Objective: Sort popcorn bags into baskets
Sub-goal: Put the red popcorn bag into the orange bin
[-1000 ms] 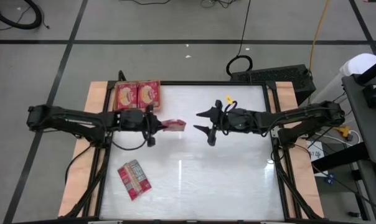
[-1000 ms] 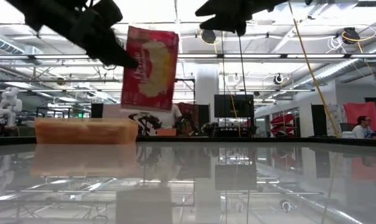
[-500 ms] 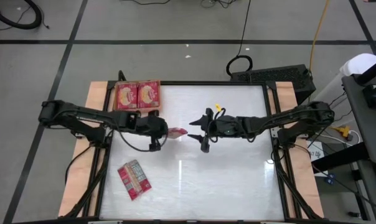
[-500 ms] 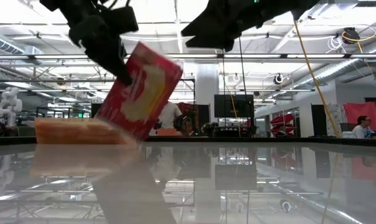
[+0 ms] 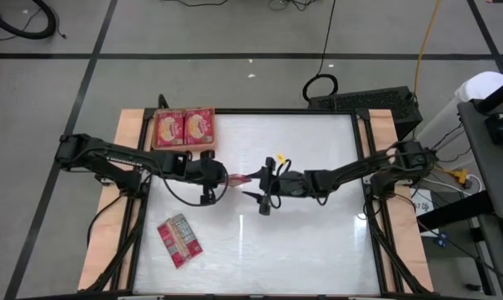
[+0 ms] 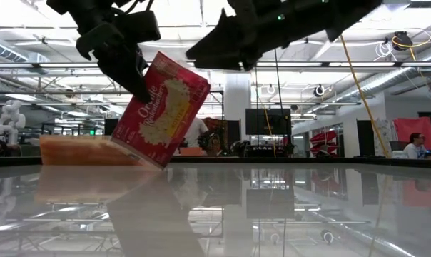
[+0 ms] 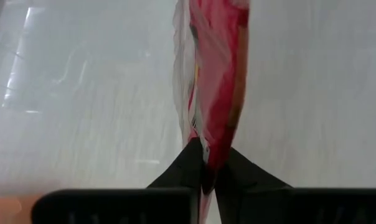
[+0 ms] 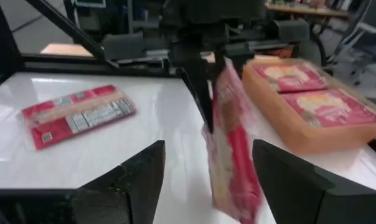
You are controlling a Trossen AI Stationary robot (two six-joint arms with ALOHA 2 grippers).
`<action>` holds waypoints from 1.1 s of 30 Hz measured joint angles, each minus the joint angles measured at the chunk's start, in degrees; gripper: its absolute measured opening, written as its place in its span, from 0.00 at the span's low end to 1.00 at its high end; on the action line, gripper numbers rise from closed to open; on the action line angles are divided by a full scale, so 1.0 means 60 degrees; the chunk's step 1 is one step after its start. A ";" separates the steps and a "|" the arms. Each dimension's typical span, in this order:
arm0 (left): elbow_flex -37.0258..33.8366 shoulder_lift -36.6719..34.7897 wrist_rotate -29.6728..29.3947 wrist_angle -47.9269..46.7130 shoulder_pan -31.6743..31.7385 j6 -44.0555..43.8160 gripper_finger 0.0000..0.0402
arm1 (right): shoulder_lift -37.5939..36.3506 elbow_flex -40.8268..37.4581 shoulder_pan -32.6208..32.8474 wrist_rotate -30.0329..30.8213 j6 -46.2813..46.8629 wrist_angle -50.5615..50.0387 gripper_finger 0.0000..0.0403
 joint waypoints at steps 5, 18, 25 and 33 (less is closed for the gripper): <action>0.0000 0.0000 0.0017 -0.0122 -0.0004 0.0022 0.06 | 0.0611 0.0000 0.0028 0.0024 0.0164 0.0986 0.59; -0.0026 0.0018 0.0019 -0.0020 -0.0004 0.0511 0.06 | 0.0896 0.0566 -0.0228 0.0946 -0.0499 0.1182 0.59; -0.0038 0.0033 0.0018 0.0130 0.0000 0.0554 0.06 | 0.1226 0.0619 -0.0914 -0.0962 0.0247 0.0415 0.51; -0.0047 0.0044 0.0026 0.0344 0.0000 0.0429 0.08 | 0.1613 0.0618 -0.0967 -0.1026 0.0317 0.0063 0.12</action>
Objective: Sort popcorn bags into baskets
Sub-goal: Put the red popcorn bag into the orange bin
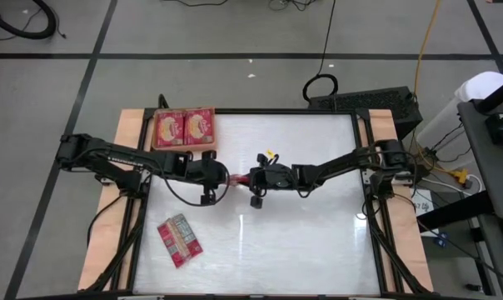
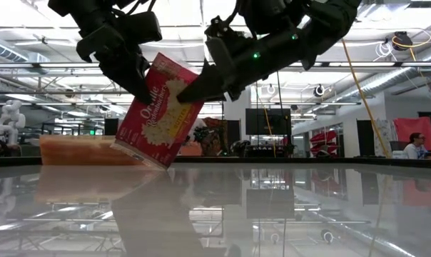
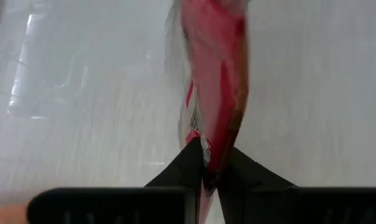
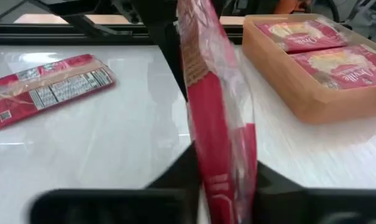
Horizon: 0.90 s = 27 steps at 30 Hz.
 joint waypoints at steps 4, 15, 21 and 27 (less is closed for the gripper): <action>0.0000 0.0000 -0.0291 -0.0241 0.0000 -0.0148 0.13 | -0.0204 0.0001 -0.0004 0.0015 -0.0052 -0.0467 0.04; -0.0348 -0.1459 -0.1932 -0.0979 -0.0309 -0.0943 0.27 | -0.2060 -0.0961 0.0084 0.0761 0.0154 -0.1530 0.03; -0.1946 -0.2611 -0.2378 0.2641 -0.0350 -0.0683 0.27 | -0.2947 -0.2665 0.0073 0.1342 0.0035 0.2342 0.03; -0.3768 -0.2785 -0.2406 0.7297 -0.0348 -0.0597 0.27 | -0.2872 -0.3503 0.0011 0.1342 -0.0522 0.5752 0.03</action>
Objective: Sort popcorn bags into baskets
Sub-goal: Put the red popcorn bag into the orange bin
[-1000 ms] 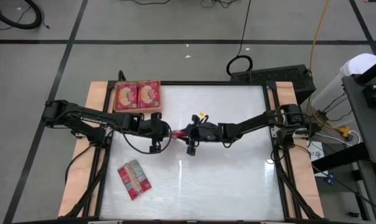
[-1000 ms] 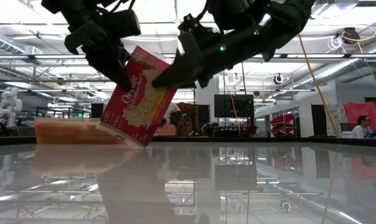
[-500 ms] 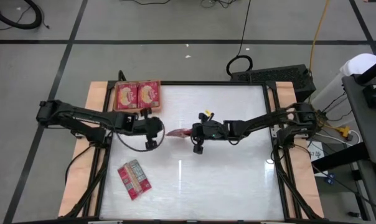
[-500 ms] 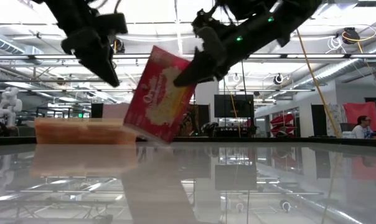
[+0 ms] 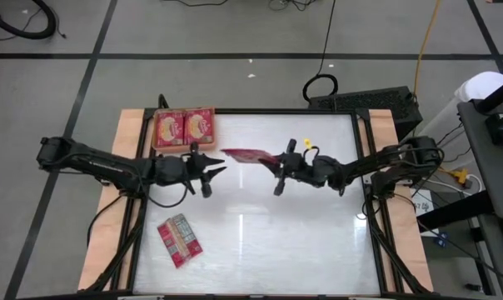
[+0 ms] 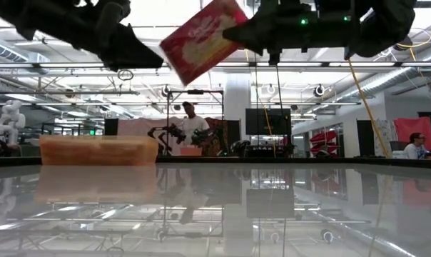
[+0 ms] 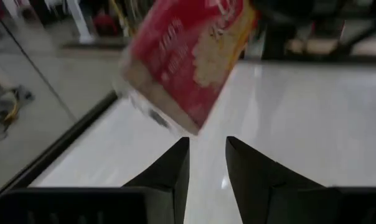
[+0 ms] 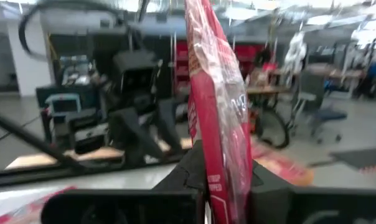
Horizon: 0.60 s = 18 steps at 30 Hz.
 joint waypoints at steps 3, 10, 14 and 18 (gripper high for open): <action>-0.0735 0.0007 0.0000 0.2066 0.0002 -0.0028 0.27 | 0.0017 -0.0022 -0.0004 -0.0014 -0.0451 0.0882 0.02; -0.1558 0.0069 0.0429 0.5566 0.0018 0.0418 0.27 | 0.0020 -0.0015 -0.0004 -0.0096 -0.1046 0.2460 0.02; -0.1554 0.0173 0.1195 0.6443 0.0129 0.0348 0.31 | 0.0042 0.0015 -0.0011 -0.0519 -0.0964 0.3309 0.02; -0.1545 0.0727 0.1510 0.7633 0.0216 0.0131 0.43 | 0.0387 0.0370 -0.0011 -0.1109 -0.0975 0.4494 0.02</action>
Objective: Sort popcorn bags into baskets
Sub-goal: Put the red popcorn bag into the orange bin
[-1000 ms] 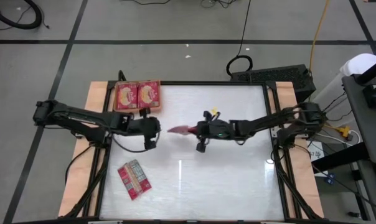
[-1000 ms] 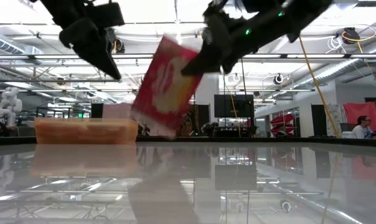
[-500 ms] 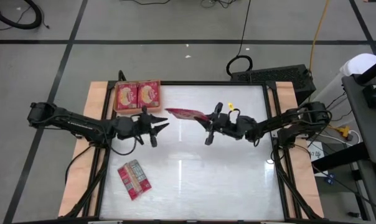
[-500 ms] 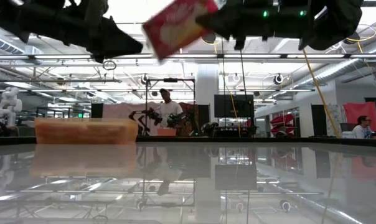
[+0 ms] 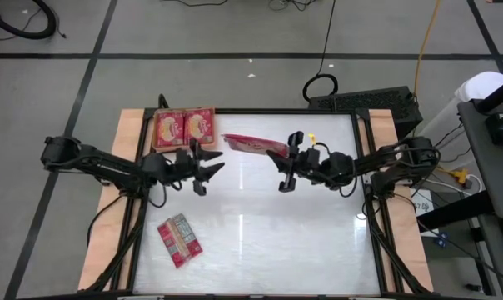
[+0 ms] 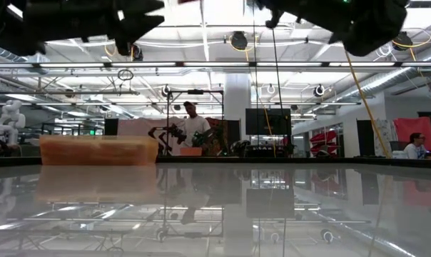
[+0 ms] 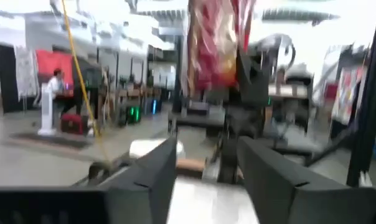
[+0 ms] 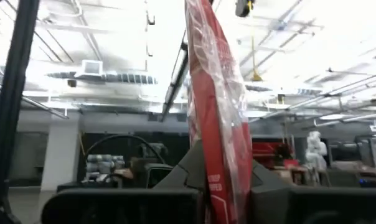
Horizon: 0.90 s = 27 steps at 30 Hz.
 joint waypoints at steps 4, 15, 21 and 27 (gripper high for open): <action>0.0249 0.0916 0.0013 0.1904 -0.0026 0.0228 0.57 | 0.0457 0.0941 -0.0004 -0.0448 -0.0204 -0.0055 0.02; 0.1851 0.2408 0.1049 0.3839 -0.0029 0.1065 0.70 | 0.2014 0.2892 -0.0011 -0.1187 -0.0364 -0.0019 0.03; 0.2067 0.2408 0.1617 0.4153 -0.0011 0.1304 0.51 | 0.2093 0.3079 -0.0040 -0.1233 -0.0498 -0.0002 0.03; 0.1999 0.2337 0.1627 0.4190 0.0222 0.0912 0.18 | 0.2100 0.3079 -0.0069 -0.1198 -0.0490 -0.0019 0.04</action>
